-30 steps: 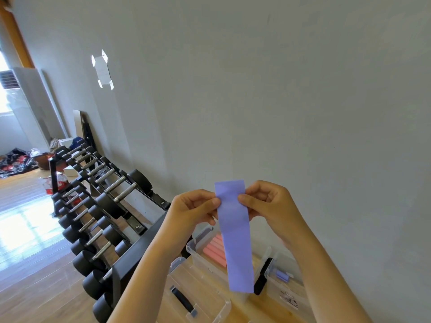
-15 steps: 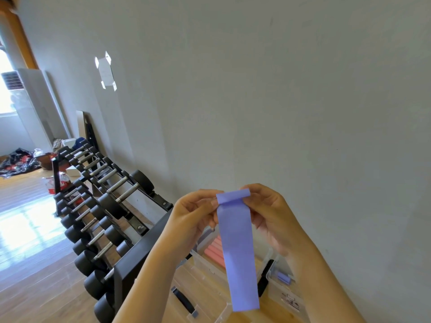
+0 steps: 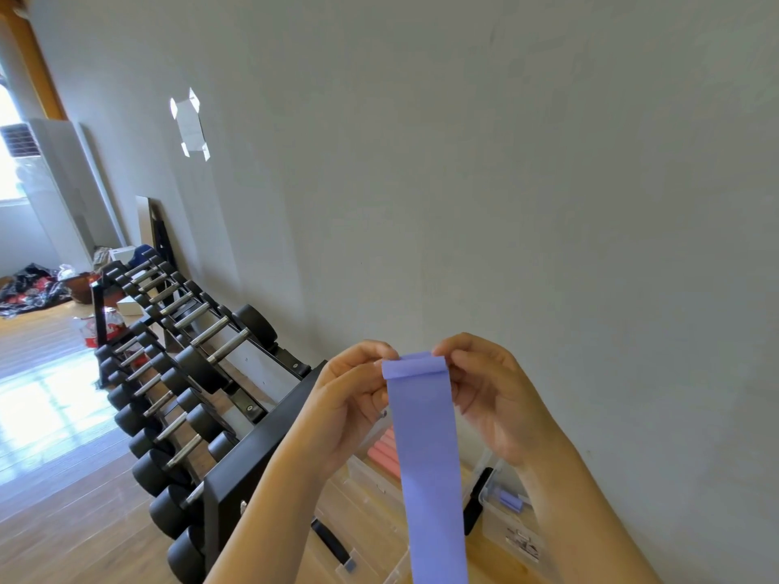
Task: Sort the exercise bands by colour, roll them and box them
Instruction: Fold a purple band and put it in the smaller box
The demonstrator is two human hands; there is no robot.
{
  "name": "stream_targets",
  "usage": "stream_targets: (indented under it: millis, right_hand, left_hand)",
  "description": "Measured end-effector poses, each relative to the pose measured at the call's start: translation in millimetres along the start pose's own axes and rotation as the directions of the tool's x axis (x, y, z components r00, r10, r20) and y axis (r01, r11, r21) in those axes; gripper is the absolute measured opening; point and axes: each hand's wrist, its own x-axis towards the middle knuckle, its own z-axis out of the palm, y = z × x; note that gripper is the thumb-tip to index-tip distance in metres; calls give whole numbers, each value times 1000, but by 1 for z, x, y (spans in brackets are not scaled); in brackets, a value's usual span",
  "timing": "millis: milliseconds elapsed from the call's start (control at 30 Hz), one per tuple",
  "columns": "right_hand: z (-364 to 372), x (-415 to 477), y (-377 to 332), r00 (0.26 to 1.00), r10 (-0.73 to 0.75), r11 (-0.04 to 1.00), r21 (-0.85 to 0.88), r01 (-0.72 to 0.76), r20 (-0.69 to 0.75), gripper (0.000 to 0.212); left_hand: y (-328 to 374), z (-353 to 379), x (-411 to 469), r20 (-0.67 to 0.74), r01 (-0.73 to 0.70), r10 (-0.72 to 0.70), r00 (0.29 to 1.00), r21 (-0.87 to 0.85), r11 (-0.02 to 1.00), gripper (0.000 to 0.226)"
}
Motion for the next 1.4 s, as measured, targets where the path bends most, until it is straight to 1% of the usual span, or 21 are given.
stream_targets:
  millis: [67,133,167,233,300,333,400,467,567,667,733,833,900,967,1033,1100,1167,1233,1300,1367,1400]
  right_hand:
    - [3,-1,-4,1000,-20,992,-123,19,-4,15]
    - [5,-2,-8,999,-38,944,-329,23,-38,14]
    - [5,-2,-8,997,-54,909,-417,27,-54,14]
    - [6,0,-8,994,-79,857,-514,28,-76,16]
    - [6,0,-6,992,-78,829,-560,11,-96,19]
    - [5,1,-5,991,-78,818,-575,3,-105,20]
    - [3,2,-3,990,-81,807,-591,-5,-119,19]
    - [1,2,-1,988,-70,801,-599,-24,-134,19]
    - [-2,4,3,985,-43,772,-631,-72,-164,24]
    - [-2,5,5,987,-57,715,-696,-63,-148,16]
    - [-1,5,5,992,-53,700,-713,-47,-118,18]
    - [-1,3,4,998,17,710,-702,-54,-59,15]
    - [-1,2,3,998,44,767,-639,-59,-40,12]
    - [-1,1,3,998,45,868,-494,-55,-31,13]
    - [1,-1,6,997,67,951,-301,-75,-34,14]
    - [3,-2,11,995,97,987,-123,-101,-32,10]
    - [4,-2,14,995,103,994,-30,-103,-4,9]
    - [4,-2,14,995,103,995,-2,-103,11,9]
    - [4,-3,11,995,104,994,-39,-104,2,11]
    - [4,-3,8,996,90,982,-166,-90,-11,7]
    - [5,-3,6,997,78,964,-251,-82,-27,9]
  left_hand:
    - [1,-1,0,-22,-30,31,999,57,998,16]
    - [2,-2,1,-57,-64,75,996,180,982,21]
    - [2,-4,1,-75,-75,96,993,246,966,21]
    - [1,-7,2,-104,-92,142,984,386,918,16]
    - [3,-7,3,-119,-101,181,976,491,865,8]
    - [3,-6,3,-125,-99,190,974,521,848,9]
    - [3,-4,3,-140,-92,201,970,551,830,14]
    - [2,-7,3,-155,-90,217,964,578,811,24]
    - [-1,-13,4,-170,-70,219,961,618,783,36]
    - [-3,-15,5,-149,-53,199,969,658,751,25]
    - [-1,-16,5,-112,-57,169,979,647,761,15]
    - [1,-16,3,-40,-14,47,998,594,804,27]
    - [1,-16,0,-17,18,-11,1000,521,853,26]
    - [1,-17,-2,-7,34,-34,999,388,921,25]
    - [-2,-15,-3,8,57,-60,998,221,974,27]
    - [-5,-13,-5,18,90,-92,996,103,991,35]
    - [-8,-11,-6,37,114,-116,993,46,992,37]
    - [-9,-9,-8,70,117,-115,991,-22,993,33]
    - [-7,-7,-9,68,102,-99,993,-36,994,29]
    - [-5,-7,-8,23,76,-77,997,35,996,17]
    - [-4,-7,-7,-10,60,-60,998,102,993,10]
